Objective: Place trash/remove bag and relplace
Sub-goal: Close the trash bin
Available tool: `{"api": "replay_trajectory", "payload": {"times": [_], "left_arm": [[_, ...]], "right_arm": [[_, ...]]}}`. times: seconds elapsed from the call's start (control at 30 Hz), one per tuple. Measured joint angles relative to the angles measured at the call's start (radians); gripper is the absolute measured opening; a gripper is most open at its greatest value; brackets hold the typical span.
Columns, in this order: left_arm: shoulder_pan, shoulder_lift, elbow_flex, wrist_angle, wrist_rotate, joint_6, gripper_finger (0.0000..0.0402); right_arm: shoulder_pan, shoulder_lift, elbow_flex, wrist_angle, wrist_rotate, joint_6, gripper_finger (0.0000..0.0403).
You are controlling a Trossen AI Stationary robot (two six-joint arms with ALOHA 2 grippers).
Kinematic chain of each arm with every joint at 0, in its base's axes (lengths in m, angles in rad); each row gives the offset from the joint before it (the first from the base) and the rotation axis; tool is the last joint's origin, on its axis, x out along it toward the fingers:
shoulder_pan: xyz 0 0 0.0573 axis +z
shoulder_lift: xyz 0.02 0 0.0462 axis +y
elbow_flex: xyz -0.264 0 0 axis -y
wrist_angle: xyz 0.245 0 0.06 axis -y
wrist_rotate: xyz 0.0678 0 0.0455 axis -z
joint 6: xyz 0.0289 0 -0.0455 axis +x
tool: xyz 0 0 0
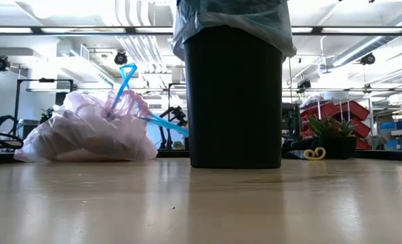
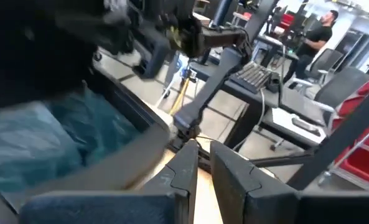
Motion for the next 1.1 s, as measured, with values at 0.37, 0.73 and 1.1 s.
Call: {"api": "replay_trajectory", "payload": {"times": [0.37, 0.73, 1.1], "left_arm": [[0.123, -0.05, 0.0, -0.234, 0.073, -0.022, 0.0029], [0.139, -0.044, -0.05, -0.386, 0.104, -0.166, 0.0029], [0.138, -0.04, -0.26, -0.248, 0.294, -0.32, 0.0029]], "right_arm": [[-0.007, 0.008, -0.013, -0.046, 0.011, -0.071, 0.0], [-0.009, 0.0, -0.042, -0.097, -0.034, -0.092, 0.0], [0.033, 0.002, -0.049, -0.104, -0.029, -0.18, 0.0]]}}
